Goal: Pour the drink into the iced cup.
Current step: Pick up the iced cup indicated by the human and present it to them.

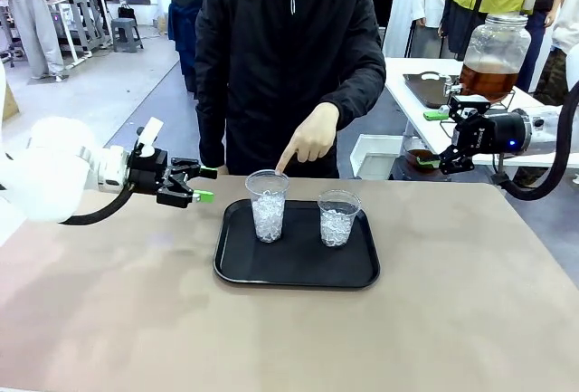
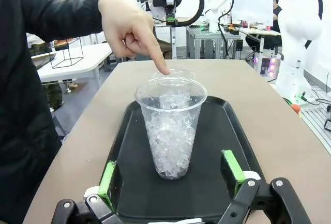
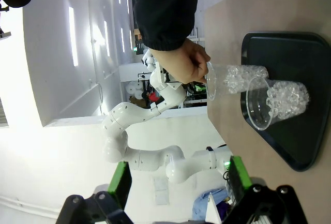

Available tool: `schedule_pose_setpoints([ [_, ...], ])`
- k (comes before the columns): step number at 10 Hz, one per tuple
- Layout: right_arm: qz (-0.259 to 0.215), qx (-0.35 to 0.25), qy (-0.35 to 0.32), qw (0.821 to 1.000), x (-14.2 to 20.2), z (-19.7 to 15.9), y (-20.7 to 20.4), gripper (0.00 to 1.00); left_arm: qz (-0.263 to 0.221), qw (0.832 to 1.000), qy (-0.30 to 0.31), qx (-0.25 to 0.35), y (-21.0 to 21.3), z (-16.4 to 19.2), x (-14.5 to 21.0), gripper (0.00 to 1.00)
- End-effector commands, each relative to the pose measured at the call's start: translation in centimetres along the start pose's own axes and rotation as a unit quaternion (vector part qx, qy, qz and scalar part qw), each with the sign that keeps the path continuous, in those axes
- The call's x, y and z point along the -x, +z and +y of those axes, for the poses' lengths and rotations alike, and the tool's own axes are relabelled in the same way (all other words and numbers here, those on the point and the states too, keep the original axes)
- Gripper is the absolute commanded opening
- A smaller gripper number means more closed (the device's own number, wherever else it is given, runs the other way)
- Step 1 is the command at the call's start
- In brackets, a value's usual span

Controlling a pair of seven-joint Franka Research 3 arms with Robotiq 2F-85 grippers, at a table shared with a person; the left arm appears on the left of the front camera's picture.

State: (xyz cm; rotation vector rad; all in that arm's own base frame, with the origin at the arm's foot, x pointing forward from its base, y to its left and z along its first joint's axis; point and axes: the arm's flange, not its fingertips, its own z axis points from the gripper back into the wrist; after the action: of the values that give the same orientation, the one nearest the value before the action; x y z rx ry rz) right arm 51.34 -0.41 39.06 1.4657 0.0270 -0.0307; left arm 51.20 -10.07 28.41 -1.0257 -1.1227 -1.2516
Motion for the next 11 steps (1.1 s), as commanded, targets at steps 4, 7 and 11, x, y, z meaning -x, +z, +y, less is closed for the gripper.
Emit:
schedule_pose_setpoints([
  [4, -0.002, 0.000, 0.001, 1.000, 0.1, 0.1, 0.0, 1.00, -0.004, 1.000, -0.009, -0.004, -3.5, 0.6, 1.3, 1.00],
  [7, -0.002, 0.000, 0.001, 1.000, 0.1, 0.1, 0.0, 1.00, -0.001, 1.000, -0.015, -0.012, -5.0, 1.5, 2.5, 1.00],
  [11, -0.002, 0.000, 0.001, 1.000, 0.1, 0.1, 0.0, 1.00, -0.017, 1.000, -0.009, 0.013, -6.9, 1.4, 3.3, 1.00],
])
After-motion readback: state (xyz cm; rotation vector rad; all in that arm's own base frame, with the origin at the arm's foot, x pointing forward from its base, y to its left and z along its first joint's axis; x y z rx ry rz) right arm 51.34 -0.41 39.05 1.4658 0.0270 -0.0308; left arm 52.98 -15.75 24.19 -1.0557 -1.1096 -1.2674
